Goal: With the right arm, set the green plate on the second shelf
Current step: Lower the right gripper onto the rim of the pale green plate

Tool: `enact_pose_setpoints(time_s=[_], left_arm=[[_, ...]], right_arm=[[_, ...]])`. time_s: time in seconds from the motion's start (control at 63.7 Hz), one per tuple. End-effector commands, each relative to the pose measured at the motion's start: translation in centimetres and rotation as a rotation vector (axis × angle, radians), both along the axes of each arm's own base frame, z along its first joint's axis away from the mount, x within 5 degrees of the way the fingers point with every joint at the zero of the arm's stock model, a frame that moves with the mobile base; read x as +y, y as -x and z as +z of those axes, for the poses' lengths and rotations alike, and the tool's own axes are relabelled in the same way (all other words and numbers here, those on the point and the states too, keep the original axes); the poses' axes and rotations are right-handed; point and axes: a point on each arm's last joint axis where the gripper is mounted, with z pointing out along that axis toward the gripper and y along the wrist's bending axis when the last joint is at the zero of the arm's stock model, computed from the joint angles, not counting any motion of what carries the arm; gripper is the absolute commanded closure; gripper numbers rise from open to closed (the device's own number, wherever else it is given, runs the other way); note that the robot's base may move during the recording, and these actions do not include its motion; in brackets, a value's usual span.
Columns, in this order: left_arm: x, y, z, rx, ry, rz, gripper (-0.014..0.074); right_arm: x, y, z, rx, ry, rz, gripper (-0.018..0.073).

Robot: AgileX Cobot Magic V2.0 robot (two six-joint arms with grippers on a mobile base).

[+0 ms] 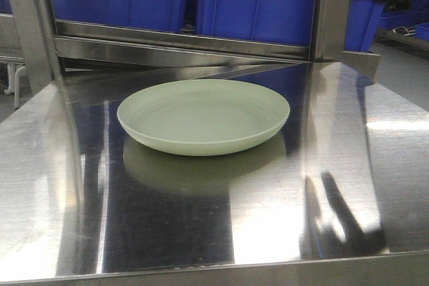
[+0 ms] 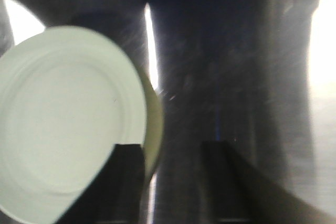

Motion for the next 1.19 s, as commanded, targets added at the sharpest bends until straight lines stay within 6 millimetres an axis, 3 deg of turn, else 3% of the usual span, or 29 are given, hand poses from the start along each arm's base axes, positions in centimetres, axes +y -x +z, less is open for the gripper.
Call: enact_pose_setpoints(time_s=[0.0, 0.157, 0.549, 0.973, 1.177], left_arm=[[0.0, 0.0, -0.4, -0.066, 0.006, 0.002, 0.0466], [0.0, 0.0, -0.4, -0.066, 0.006, 0.002, 0.0466], [0.0, 0.0, -0.4, -0.066, 0.006, 0.002, 0.0466], [0.0, 0.0, -0.4, -0.066, 0.006, 0.002, 0.0466], [0.0, 0.0, -0.4, -0.066, 0.006, 0.002, 0.0466]], right_arm=[[1.2, -0.9, 0.5, 0.005, -0.094, 0.007, 0.0029], [2.7, -2.1, -2.8, 0.131, -0.139, 0.017, 0.0012], [5.3, -3.2, -6.8, 0.239, -0.171, 0.038, 0.0017], [5.6, -4.2, -8.4, 0.236, -0.193, 0.001, 0.0023], [5.7, -4.5, -9.3, 0.262, -0.191, -0.002, 0.0155]])
